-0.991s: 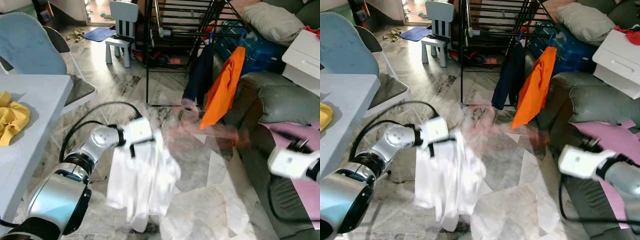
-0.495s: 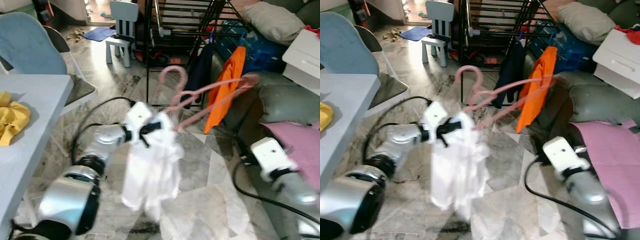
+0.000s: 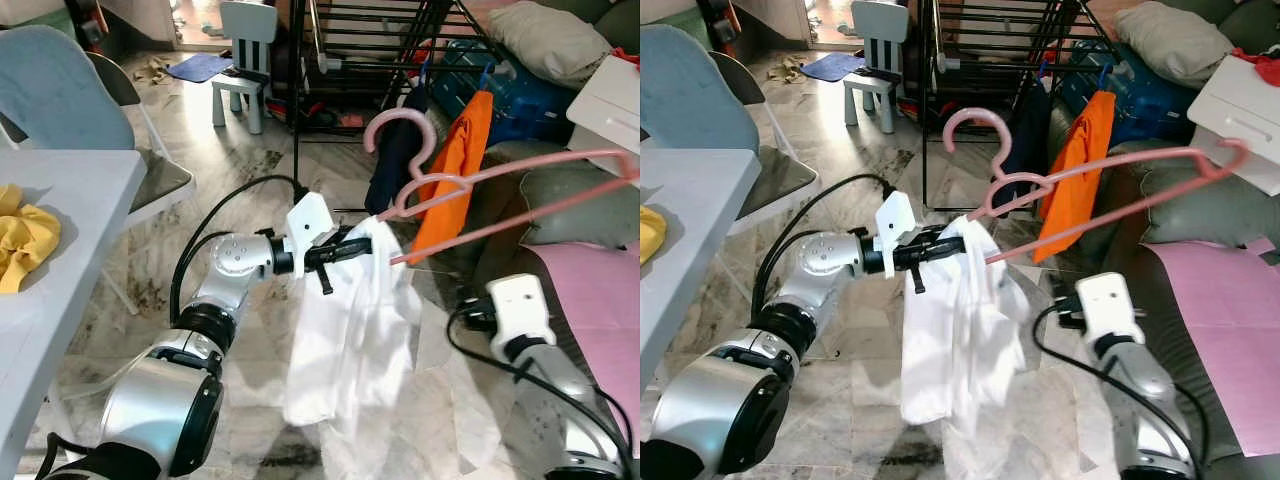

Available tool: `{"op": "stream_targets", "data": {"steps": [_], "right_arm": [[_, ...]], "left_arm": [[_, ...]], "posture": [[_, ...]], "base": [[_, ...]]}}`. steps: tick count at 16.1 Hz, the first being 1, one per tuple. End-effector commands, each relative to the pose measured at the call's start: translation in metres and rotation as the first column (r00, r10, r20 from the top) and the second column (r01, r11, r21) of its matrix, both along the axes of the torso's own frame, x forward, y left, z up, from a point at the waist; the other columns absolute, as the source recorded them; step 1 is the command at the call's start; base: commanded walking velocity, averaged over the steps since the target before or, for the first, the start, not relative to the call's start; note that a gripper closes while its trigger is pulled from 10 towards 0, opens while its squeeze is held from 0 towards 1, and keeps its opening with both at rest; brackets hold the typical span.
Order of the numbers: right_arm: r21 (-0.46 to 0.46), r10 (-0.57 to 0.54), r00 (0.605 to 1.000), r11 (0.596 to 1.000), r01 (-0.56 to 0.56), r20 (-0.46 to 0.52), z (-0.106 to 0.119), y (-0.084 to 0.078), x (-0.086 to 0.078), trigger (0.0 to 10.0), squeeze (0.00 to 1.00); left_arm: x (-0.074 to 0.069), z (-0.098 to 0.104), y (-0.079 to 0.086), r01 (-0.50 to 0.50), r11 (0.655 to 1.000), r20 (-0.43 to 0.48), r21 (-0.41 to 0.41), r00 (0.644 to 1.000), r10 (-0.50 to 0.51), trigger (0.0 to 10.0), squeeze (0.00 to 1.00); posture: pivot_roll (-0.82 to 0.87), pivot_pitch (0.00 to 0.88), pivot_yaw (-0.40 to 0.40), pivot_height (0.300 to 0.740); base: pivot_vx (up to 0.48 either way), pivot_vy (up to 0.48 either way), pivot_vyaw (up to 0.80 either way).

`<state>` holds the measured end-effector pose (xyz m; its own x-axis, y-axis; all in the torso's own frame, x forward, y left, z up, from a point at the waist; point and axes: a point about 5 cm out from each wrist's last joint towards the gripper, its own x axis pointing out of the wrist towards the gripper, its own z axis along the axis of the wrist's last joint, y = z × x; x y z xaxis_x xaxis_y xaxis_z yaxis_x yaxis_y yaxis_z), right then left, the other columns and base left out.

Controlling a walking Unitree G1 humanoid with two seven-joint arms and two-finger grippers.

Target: Hang hanger

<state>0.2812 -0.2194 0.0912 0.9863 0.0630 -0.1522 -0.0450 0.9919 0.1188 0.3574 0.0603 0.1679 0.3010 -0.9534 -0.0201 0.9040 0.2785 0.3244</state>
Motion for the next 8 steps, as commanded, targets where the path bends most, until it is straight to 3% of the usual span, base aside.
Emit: {"op": "stream_targets", "data": {"steps": [1, 2, 3, 4, 8], "right_arm": [[-0.023, 0.013, 1.000, 1.000, -0.013, 0.007, 0.001, 0.002, 0.000, 10.0, 1.00], [-0.003, 0.035, 0.999, 0.999, -0.035, 0.010, 0.002, 0.006, -0.001, 10.0, 1.00], [0.049, 0.107, 0.994, 0.993, -0.108, 0.020, 0.004, 0.013, -0.004, 10.0, 0.14], [0.063, 0.147, 0.989, 0.987, -0.149, 0.029, 0.005, 0.017, -0.006, 10.0, 0.00], [0.085, 0.315, 0.948, 0.945, -0.317, 0.039, 0.006, 0.034, -0.014, 10.0, 0.00]], "left_arm": [[0.002, 0.021, -0.007, 0.036, 0.999, 0.085, -0.031, 0.996, -0.034, 0.0, 0.00], [0.001, 0.022, -0.007, 0.047, 0.998, 0.087, -0.031, 0.995, -0.044, 0.0, 0.00], [0.000, 0.022, -0.008, 0.055, 0.998, 0.093, -0.027, 0.994, -0.052, 0.0, 0.00], [0.000, 0.022, -0.008, 0.058, 0.998, 0.093, -0.028, 0.994, -0.056, 0.0, 0.00], [-0.002, 0.022, -0.012, 0.082, 0.997, 0.116, -0.010, 0.990, -0.080, 0.0, 0.00]], "posture": [[0.07, 0.000, -0.048, 0.740], [0.06, 0.000, -0.047, 0.740], [0.06, 0.000, -0.046, 0.740], [0.06, 0.000, -0.046, 0.740], [0.06, 0.000, -0.048, 0.740]], "base": [[0.000, 0.000, 0.00], [0.000, 0.000, 0.00], [0.000, 0.000, 0.00], [0.000, 0.000, 0.00], [0.000, 0.000, 0.00]]}}
